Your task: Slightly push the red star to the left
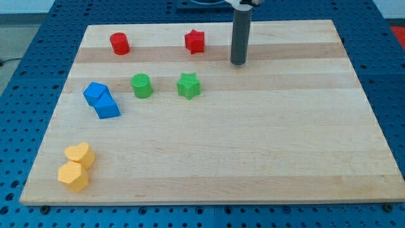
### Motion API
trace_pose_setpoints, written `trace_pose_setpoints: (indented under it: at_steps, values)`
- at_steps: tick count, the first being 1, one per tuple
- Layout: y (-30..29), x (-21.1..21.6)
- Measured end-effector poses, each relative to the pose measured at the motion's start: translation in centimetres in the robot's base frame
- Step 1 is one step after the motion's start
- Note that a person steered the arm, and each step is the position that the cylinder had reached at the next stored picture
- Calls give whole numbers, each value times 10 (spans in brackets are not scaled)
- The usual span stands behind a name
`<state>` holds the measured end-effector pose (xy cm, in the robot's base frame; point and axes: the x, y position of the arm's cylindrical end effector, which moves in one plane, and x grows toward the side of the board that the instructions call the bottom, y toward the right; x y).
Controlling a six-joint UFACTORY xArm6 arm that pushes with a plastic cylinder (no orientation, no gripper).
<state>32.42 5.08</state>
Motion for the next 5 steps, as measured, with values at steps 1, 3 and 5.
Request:
trace_pose_setpoints:
  at_steps: [1, 3, 5]
  values:
    - [-48, -2]
    - [-127, 14]
    - [-139, 15]
